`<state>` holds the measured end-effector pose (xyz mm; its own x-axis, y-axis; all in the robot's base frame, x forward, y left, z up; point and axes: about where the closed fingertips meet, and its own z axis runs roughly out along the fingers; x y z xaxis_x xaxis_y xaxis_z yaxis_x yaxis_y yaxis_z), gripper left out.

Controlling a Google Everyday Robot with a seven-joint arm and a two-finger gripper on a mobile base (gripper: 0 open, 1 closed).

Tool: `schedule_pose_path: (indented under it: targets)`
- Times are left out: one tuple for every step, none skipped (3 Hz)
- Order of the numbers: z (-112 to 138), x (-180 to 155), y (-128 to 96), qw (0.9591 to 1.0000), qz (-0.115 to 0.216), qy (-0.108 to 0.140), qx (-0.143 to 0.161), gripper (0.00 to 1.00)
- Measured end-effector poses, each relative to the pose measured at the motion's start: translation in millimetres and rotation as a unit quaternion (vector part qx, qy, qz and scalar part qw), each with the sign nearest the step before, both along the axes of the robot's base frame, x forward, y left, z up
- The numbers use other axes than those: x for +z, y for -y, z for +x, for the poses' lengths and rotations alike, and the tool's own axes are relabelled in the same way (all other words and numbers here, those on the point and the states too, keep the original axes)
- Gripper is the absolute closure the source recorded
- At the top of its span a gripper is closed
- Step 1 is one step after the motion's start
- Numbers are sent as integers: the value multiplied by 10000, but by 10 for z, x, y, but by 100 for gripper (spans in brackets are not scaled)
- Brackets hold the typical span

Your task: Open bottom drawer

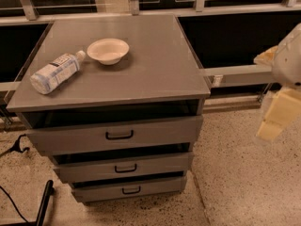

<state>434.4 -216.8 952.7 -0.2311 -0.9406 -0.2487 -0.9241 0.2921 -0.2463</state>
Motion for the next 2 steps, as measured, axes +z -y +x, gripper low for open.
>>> schedule_pose_path:
  targets:
    - [-150,-497,-20,9997,186,98,-85,0]
    - [-255,-1209,-112,9989,377,-9,-278,0]
